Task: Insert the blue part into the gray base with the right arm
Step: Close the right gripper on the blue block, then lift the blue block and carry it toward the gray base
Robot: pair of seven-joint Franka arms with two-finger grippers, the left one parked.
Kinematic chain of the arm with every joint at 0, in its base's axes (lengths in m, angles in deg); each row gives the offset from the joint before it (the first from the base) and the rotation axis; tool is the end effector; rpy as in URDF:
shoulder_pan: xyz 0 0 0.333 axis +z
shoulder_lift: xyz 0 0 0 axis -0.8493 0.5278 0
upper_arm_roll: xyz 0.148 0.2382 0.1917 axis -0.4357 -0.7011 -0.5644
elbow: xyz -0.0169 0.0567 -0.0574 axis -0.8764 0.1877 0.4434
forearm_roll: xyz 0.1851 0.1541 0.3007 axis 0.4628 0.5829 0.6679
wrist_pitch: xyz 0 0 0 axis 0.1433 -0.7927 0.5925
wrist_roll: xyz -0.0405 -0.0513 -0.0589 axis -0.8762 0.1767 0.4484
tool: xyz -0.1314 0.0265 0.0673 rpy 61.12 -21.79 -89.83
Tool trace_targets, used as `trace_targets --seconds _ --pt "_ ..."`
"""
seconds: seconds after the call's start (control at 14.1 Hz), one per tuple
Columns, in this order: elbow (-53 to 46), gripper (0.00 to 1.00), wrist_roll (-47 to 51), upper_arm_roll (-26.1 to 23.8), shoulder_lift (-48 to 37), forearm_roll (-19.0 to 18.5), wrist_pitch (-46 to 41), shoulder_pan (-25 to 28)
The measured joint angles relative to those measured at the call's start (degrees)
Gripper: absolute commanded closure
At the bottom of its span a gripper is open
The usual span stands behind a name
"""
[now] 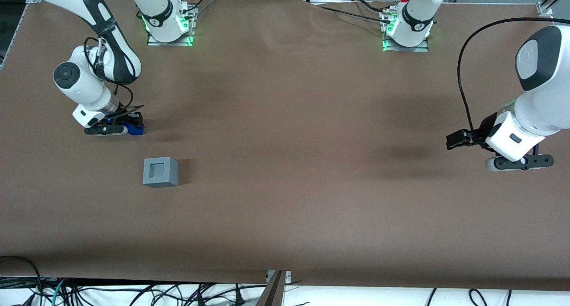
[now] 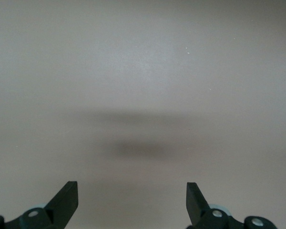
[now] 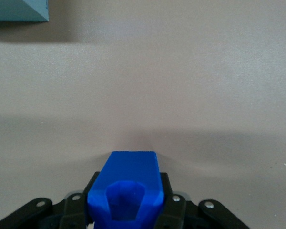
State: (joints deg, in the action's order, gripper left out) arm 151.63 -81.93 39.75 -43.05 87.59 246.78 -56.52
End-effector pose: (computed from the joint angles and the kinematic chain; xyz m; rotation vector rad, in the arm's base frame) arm 0.4786 -0.0489 0.1939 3.0942 0.1367 0.0448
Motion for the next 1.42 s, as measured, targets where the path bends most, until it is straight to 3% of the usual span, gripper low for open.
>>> trace_targets --seconds 0.43,0.64,0.92,1.42 --pt "-1.12 0.78 -0.41 -0.06 -0.98 0.00 -1.96 0.03" --pt "-8.36 0.78 -0.41 -0.34 -3.53 0.00 -16.68 0.09" --pt "-25.93 0.78 0.10 -0.65 -4.32 0.06 -40.44 1.06" --pt "-45.54 0.78 9.63 -4.96 0.17 0.19 -56.81 3.44"
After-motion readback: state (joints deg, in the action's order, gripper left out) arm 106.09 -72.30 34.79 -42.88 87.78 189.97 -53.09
